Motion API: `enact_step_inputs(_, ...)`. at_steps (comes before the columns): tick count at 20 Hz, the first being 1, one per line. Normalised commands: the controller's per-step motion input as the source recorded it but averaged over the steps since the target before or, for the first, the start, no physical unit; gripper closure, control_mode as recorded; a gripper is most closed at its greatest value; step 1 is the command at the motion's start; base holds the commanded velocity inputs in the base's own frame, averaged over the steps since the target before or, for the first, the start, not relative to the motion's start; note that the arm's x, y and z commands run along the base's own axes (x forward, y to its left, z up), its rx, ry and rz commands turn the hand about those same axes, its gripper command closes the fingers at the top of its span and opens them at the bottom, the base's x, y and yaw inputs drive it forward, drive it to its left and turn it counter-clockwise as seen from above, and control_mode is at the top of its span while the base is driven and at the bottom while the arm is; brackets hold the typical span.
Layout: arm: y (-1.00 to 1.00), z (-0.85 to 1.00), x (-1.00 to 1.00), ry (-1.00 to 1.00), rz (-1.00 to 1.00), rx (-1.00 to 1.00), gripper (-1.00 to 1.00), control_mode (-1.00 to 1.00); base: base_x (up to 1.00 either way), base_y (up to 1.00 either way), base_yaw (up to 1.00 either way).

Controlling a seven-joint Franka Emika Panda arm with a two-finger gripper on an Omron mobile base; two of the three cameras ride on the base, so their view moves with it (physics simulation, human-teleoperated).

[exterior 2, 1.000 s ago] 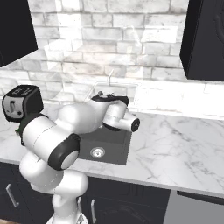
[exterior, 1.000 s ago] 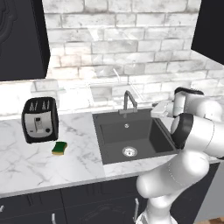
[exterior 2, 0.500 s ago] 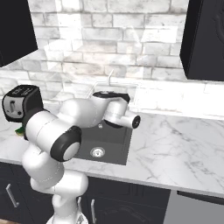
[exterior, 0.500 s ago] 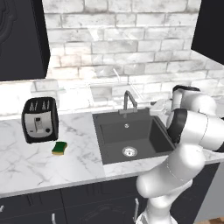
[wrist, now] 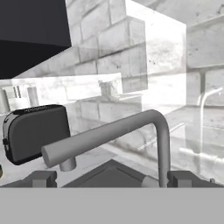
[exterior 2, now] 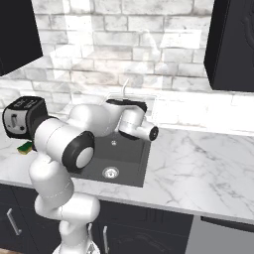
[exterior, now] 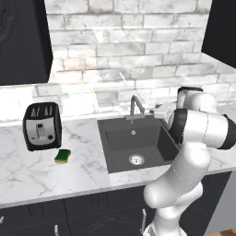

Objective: Soak the sponge with water for a few seconds and then drop it inside the sink.

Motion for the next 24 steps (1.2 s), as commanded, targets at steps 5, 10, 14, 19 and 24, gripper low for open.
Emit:
enact_step_inputs(5,0.0,-0.11,0.16,0.0,0.0,0.0,-1.0,-1.0,0.0,0.0,0.0)
enact_step_inputs(10,0.0,-0.18,0.16,0.0,0.0,0.0,-1.0,-1.0,0.0,0.0,0.0)
enact_step_inputs(14,0.0,-0.24,0.14,0.0,0.0,0.0,-1.0,-1.0,0.0,0.0,0.0)
enact_step_inputs(19,0.0,-0.22,0.14,0.0,0.0,0.0,-1.0,-1.0,0.0,0.0,0.0)
enact_step_inputs(24,0.0,-0.08,0.14,0.0,0.0,0.0,-1.0,-1.0,0.0,0.0,0.0)
